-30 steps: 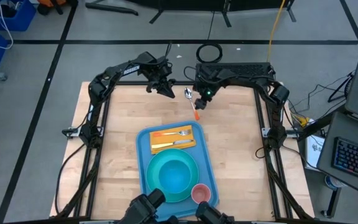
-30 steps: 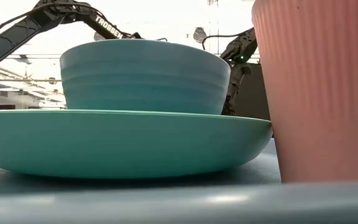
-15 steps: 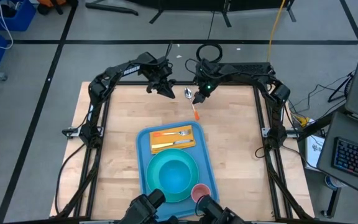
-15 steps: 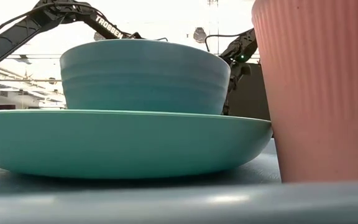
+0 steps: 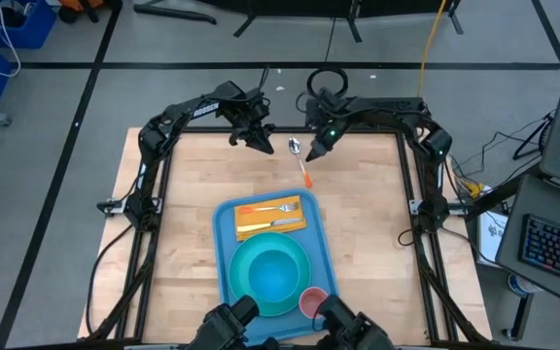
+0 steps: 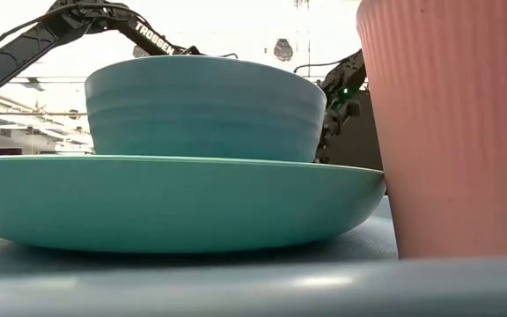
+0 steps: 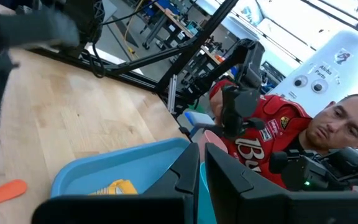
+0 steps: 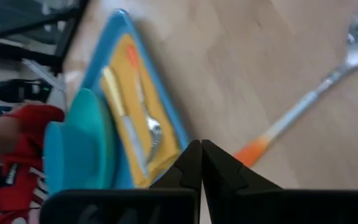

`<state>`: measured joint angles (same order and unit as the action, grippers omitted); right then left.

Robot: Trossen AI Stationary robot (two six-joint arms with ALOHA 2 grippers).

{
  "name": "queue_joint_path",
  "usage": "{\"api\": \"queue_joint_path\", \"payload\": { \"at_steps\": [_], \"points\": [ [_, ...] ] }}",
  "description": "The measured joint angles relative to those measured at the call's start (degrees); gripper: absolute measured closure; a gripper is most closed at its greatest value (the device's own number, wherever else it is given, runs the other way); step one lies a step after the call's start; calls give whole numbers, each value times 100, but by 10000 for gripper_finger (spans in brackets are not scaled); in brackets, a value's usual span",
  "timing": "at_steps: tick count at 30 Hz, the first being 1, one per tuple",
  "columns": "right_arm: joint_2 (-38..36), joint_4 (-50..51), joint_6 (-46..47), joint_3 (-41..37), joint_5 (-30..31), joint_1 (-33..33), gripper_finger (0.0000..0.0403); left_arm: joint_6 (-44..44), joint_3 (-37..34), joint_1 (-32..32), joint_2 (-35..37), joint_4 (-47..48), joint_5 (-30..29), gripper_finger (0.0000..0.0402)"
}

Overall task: Set up tray
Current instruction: Adjust the blue serving tray

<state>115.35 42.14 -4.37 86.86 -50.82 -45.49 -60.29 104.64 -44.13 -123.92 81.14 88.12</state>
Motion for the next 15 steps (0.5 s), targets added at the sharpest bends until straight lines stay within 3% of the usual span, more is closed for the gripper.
{"api": "queue_joint_path", "payload": {
  "at_steps": [15],
  "points": [
    [642, 335, -427, -1, 269, 19, 403, 0, 0, 6, 0, -33, -15, 371]
  ]
}}
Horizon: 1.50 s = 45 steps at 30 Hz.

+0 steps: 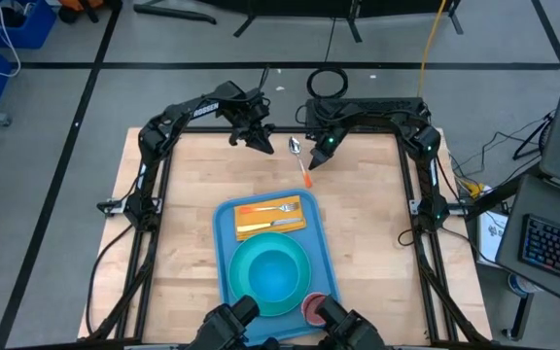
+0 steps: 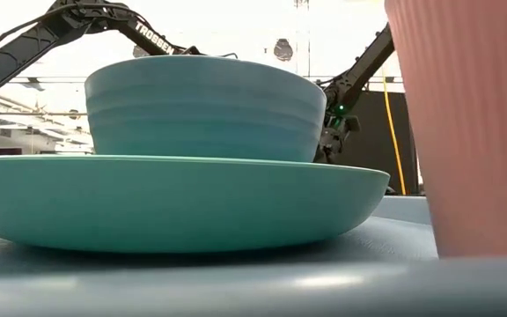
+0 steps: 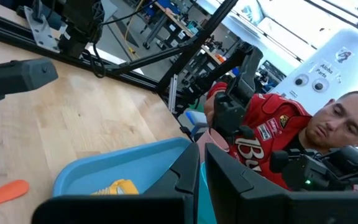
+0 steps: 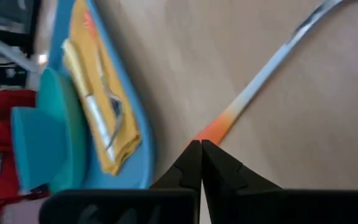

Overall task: Set up tray
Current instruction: Adjust the blue serving tray

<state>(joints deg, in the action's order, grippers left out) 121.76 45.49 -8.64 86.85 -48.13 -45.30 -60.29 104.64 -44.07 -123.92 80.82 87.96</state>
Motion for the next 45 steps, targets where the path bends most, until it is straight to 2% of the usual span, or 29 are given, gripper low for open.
{"api": "queue_joint_path", "payload": {
  "at_steps": [7, 14, 16, 20, 22, 26, 32, 37, 42, 45],
  "points": [
    [-112, -5, -1, 2, 15, 0, 403, 0, 0, 0, 0, -9, -37, 371],
    [-633, 5, -287, 2, 70, 0, 403, 0, 0, 0, 0, -11, -109, 371],
    [-875, 24, -694, 2, 518, 2, 403, 0, 0, 0, 0, -15, -111, 371],
    [-1327, -12, -1340, 2, 2377, 108, 403, -35, 0, 0, 0, -37, -151, 371],
    [-1483, -47, -1729, 2, 2822, 120, 403, -74, 0, 0, 0, -37, -153, 371],
    [-1636, -259, -2440, 2, 2725, 129, 403, -94, 0, 2, 0, -37, -155, 371],
    [-1570, -956, -4245, -30, 2705, 113, 403, -107, 0, 2, 0, -4, -168, 371],
    [-1331, -1686, -4580, -37, 2531, 103, 403, -109, 0, 5, 0, -2, -316, 371],
    [-1067, -1620, -5673, -44, 2249, 72, 403, -109, 0, 7, 0, -2, -370, 371],
    [-949, -1523, -5883, -46, 2189, -7, 403, -109, 0, 13, 0, -2, -407, 371]
  ]
}}
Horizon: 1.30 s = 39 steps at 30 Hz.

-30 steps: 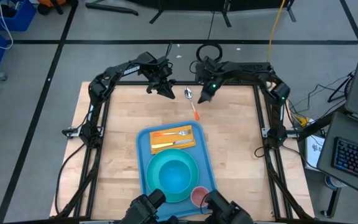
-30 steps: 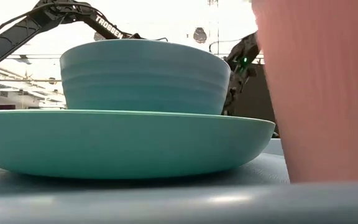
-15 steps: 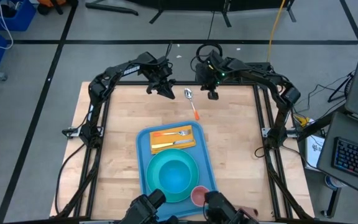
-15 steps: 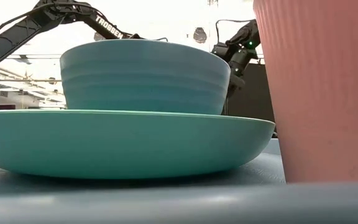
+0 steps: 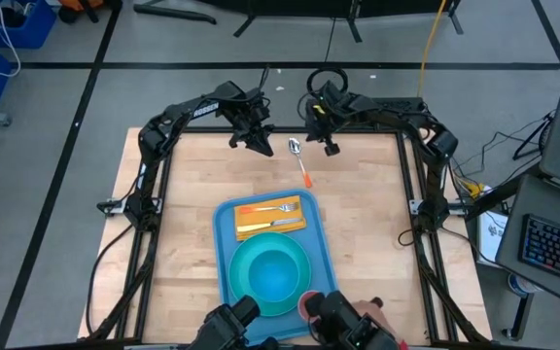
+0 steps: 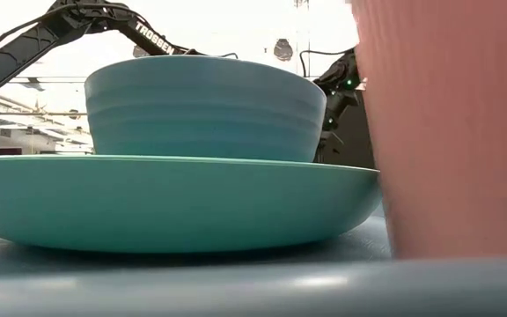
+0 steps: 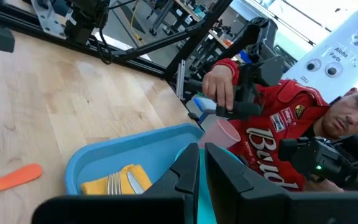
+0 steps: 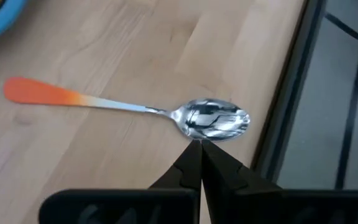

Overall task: Set up tray
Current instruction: Adjust the blue serving tray

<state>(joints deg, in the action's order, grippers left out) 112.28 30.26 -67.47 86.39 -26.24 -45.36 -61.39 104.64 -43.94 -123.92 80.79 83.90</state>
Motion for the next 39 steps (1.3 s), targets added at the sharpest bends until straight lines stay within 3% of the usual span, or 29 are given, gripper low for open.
{"api": "queue_joint_path", "payload": {
  "at_steps": [10, 14, 18, 25, 28, 30, 32, 34, 39],
  "points": [
    [109, 3, -227, -2, -841, -198, 403, -42, 0, 22, 0, -5, -4, 371],
    [82, -16, 39, -2, -361, -236, 403, -40, 0, 20, 0, -9, -6, 371],
    [-192, -109, 1055, -7, 145, -329, 403, 53, 0, 20, 0, -43, -247, 371],
    [-703, -133, 3080, -2, -420, -489, 403, 691, 1, 143, -7, -509, -1860, 371],
    [-793, -135, 3768, 0, -700, -490, 403, 1784, 51, 246, 34, -1244, -3170, 372],
    [-785, -82, 3832, -1, -701, -462, 403, 2601, 81, 269, 115, -1913, -3989, 380],
    [-777, 32, 3794, -7, -709, -444, 403, 2867, 83, 269, 250, -2346, -4744, 394],
    [-781, -24, 3716, -98, -708, -416, 403, 2629, 83, 280, 439, -2494, -5431, 397],
    [-766, -182, 3552, -565, -707, -402, 403, 569, 87, 369, 888, -2253, -7192, 396]
  ]
}}
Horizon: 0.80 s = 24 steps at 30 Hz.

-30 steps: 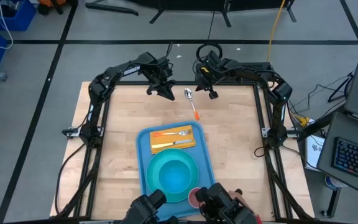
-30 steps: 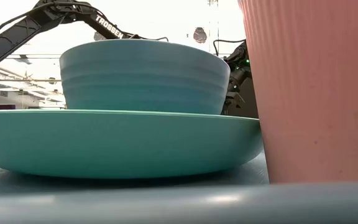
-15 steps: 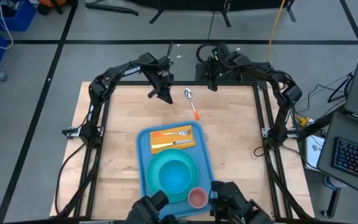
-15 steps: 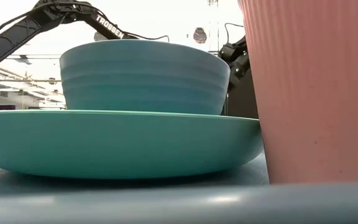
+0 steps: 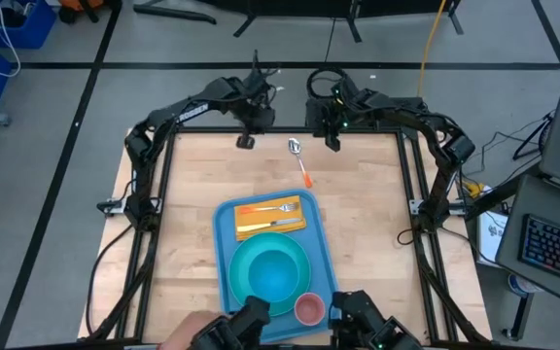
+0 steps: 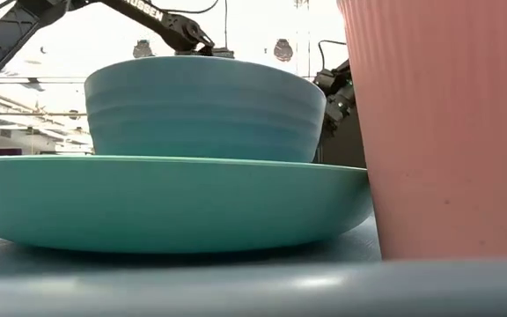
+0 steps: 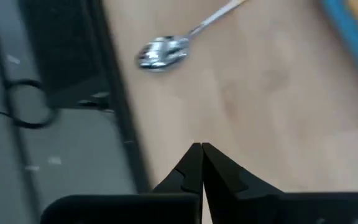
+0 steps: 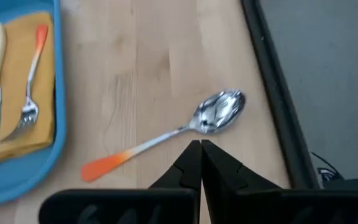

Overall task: Set up tray
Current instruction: Adjust the blue serving tray

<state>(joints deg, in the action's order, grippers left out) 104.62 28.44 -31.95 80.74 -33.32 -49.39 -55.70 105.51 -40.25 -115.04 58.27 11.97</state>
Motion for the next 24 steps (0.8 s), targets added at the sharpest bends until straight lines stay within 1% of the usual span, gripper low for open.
{"api": "queue_joint_path", "payload": {
  "at_steps": [2, 5, 6, 8, 11, 12, 14, 15, 19, 22, 24],
  "points": [
    [-7, -178, -2, -232, -1, 0, 403, -303, 0, -53, 18, -287, -47, 398],
    [-6, -416, 66, -549, 1, -2, 403, -312, 2, -128, -83, -749, -105, 397],
    [-4, -502, 64, -626, 2, -2, 403, -450, 7, -140, -134, -801, -144, 398],
    [-4, -603, 62, -760, 1, -2, 403, -1130, 7, -173, -271, -757, -306, 399],
    [-4, -725, 67, -897, -1, -2, 403, -2376, -5, -185, -394, -582, -892, 399],
    [-5, -727, 58, -921, -1, -2, 403, -2855, -4, -198, -396, -435, -1105, 399],
    [-4, -727, 12, -966, -3, -2, 403, -3386, -4, -240, -396, -45, -1254, 399],
    [-4, -729, -3, -987, -5, -2, 403, -3501, -4, -272, -400, 95, -1193, 399],
    [-4, -918, -28, -1053, -191, -4, 403, -3477, -4, -413, -406, 133, -460, 400],
    [-4, -1104, -23, -1074, -300, -2, 403, -3375, 0, -437, -516, 125, -295, 400],
    [-4, -1154, -10, -1074, -300, -2, 403, -3320, 0, -425, -704, 128, -289, 400]
  ]
}}
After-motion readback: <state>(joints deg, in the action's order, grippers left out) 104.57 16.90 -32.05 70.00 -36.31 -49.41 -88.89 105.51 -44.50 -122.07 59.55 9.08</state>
